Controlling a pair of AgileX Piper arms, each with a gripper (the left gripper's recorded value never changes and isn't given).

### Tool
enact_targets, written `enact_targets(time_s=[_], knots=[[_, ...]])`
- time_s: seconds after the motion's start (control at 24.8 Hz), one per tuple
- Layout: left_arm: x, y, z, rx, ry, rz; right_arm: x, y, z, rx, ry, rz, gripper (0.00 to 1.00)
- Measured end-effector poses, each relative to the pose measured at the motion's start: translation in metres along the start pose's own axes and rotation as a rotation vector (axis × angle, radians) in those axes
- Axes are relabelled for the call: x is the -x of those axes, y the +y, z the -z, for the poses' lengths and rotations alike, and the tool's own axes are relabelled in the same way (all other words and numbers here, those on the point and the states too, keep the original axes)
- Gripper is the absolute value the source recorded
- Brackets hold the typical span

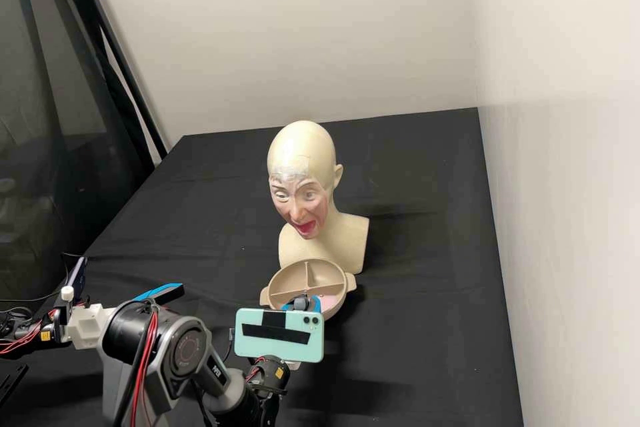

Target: Feed the grandma with a spoon

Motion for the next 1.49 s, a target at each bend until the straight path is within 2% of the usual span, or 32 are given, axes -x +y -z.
enact_targets(time_s=[0.04, 0.2, 0.44, 0.52, 0.81, 1.49], knots=[[0.0000, 0.000, 0.000, 0.000, 0.000, 0.000, -0.002, -0.001, 0.000, 0.001, -0.003, -0.001, 0.00], [0.0000, 0.000, 0.000, 0.000, 0.000, 0.000, -0.010, -0.006, 0.001, 0.044, 0.002, 0.017, 0.00], [0.0001, 0.000, 0.001, 0.000, 0.003, -0.001, -0.014, -0.005, 0.002, 0.052, 0.001, 0.005, 0.00], [0.0003, 0.001, 0.003, 0.002, 0.011, -0.003, -0.014, -0.006, 0.002, 0.064, -0.001, 0.006, 0.00], [0.0002, 0.000, 0.006, 0.004, 0.023, 0.000, -0.023, -0.010, 0.005, 0.063, -0.002, 0.002, 0.00], [-0.0008, -0.002, 0.008, 0.006, 0.028, 0.006, -0.036, -0.006, 0.008, 0.055, 0.001, -0.034, 0.00]])
